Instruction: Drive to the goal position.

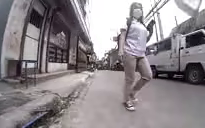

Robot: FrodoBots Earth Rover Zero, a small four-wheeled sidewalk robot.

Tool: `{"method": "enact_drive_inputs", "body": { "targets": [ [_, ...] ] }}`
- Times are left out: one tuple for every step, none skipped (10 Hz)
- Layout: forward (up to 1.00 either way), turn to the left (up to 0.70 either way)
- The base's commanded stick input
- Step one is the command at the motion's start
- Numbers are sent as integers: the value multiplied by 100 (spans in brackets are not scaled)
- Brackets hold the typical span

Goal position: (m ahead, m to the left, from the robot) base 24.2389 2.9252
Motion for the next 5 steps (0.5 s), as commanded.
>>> {"method": "enact_drive_inputs", "body": {
  "targets": [
    [100,13],
    [100,27],
    [100,27],
    [100,17],
    [100,0]
  ]
}}
